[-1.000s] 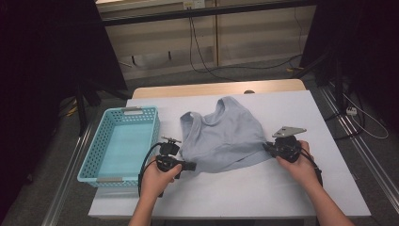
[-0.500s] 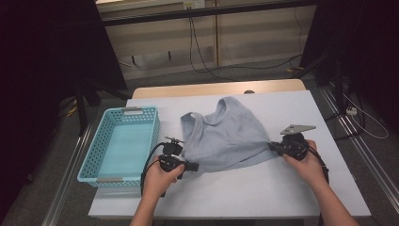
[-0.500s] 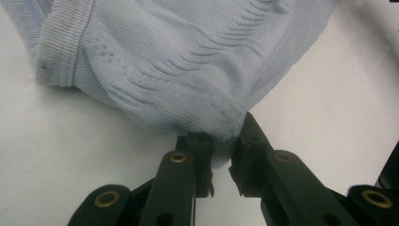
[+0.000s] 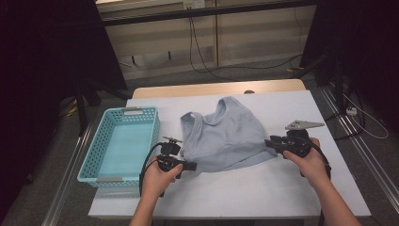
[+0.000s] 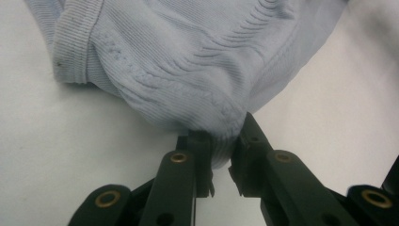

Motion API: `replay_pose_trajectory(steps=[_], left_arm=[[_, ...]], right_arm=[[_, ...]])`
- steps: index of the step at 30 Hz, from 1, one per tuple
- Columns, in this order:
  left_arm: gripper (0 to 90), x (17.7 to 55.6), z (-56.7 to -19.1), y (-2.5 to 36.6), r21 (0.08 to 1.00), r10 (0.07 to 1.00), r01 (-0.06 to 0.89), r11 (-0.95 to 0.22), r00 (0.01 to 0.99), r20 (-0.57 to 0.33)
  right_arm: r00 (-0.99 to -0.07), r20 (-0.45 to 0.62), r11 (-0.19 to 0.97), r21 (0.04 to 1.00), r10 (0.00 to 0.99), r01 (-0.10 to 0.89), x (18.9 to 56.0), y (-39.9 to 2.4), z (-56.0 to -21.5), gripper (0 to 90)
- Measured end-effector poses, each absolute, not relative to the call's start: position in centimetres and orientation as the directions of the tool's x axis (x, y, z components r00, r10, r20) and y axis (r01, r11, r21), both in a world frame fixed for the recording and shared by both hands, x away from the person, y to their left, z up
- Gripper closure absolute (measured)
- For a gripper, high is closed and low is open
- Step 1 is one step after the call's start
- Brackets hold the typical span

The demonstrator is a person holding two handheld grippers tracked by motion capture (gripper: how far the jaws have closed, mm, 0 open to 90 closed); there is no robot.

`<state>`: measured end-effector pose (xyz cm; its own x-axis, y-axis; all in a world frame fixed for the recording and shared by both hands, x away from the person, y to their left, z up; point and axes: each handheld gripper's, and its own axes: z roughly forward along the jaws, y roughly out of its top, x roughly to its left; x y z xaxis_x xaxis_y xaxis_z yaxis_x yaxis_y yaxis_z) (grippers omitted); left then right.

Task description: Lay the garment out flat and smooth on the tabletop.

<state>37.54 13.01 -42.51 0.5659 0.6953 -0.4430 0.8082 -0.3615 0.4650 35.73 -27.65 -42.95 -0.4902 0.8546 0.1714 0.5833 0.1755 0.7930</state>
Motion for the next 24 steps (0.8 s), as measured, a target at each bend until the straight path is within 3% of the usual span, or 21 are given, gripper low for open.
replay_pose_trajectory(steps=[6, 13, 16, 18, 19, 24], left_arm=[[79.7, 37.6, -42.5, 13.1, 0.459, 0.695, 0.811, -0.362, 0.563, -0.447], [81.0, 37.8, -42.5, 13.5, 0.440, 0.697, 0.820, -0.366, 0.555, -0.454], [81.1, 37.8, -42.5, 13.5, 0.437, 0.696, 0.825, -0.358, 0.548, -0.463], [81.1, 37.7, -42.5, 13.5, 0.439, 0.696, 0.825, -0.357, 0.548, -0.464], [81.1, 37.7, -42.5, 13.5, 0.436, 0.690, 0.820, -0.371, 0.558, -0.462], [81.0, 37.7, -42.4, 13.3, 0.445, 0.673, 0.818, -0.364, 0.562, -0.482]], right_arm=[[-0.427, 0.099, 0.194, 0.784, 0.899, 0.590, 36.7, -27.7, -43.4, 63.8], [-0.419, 0.108, 0.217, 0.725, 0.902, 0.654, 38.1, -26.9, -45.4, 60.4], [-0.422, 0.113, 0.223, 0.712, 0.899, 0.666, 38.2, -26.4, -45.9, 67.8], [-0.425, 0.154, 0.198, 0.712, 0.892, 0.674, 38.3, -26.6, -45.9, 82.1], [-0.425, 0.167, 0.188, 0.715, 0.889, 0.674, 38.3, -26.8, -45.9, 84.8], [-0.379, 0.214, 0.119, 0.717, 0.900, 0.687, 37.9, -28.1, -45.2, 87.0]])
